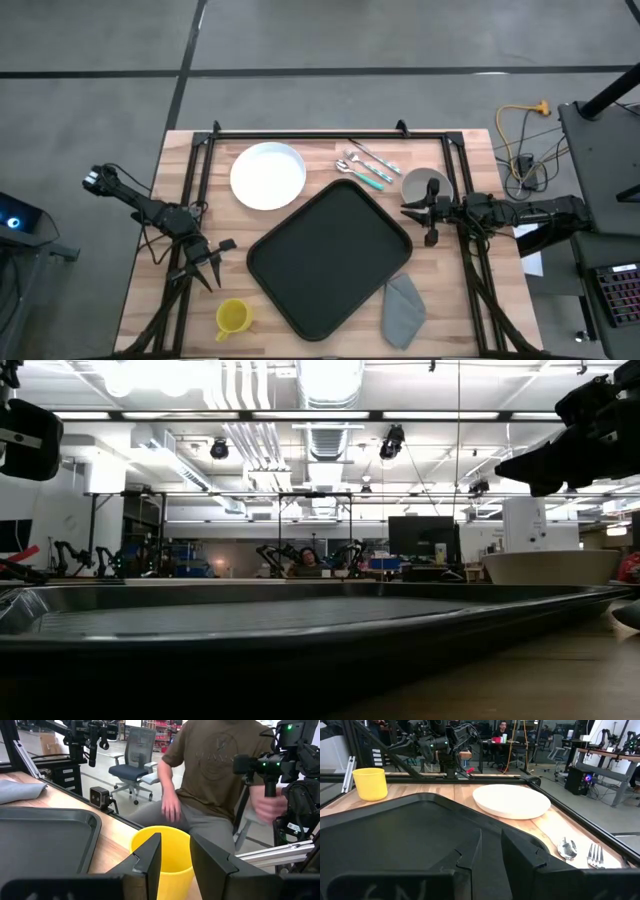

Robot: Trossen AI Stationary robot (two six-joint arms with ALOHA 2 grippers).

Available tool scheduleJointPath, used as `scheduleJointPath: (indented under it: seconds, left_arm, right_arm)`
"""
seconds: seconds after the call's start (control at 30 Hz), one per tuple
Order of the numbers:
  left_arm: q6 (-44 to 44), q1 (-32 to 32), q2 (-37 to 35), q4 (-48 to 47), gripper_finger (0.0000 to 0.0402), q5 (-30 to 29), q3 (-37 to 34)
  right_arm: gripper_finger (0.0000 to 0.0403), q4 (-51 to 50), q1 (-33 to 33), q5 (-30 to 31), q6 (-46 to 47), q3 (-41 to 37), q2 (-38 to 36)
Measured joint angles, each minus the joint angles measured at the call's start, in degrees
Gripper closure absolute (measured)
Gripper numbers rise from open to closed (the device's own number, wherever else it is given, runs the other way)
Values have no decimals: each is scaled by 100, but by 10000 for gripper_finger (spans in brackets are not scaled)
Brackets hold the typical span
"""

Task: Set up tray

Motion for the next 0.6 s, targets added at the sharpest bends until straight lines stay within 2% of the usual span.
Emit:
scheduleJointPath:
  seconds: [0.27, 0.6]
  left_arm:
    - [59, 2, 0, 44, 313, -35, 157]
    - [-275, 2, 0, 0, 313, -31, 821]
  right_arm:
    - [335, 0, 0, -2, 0, -1, -1]
    - [335, 0, 0, -1, 3, 0, 0]
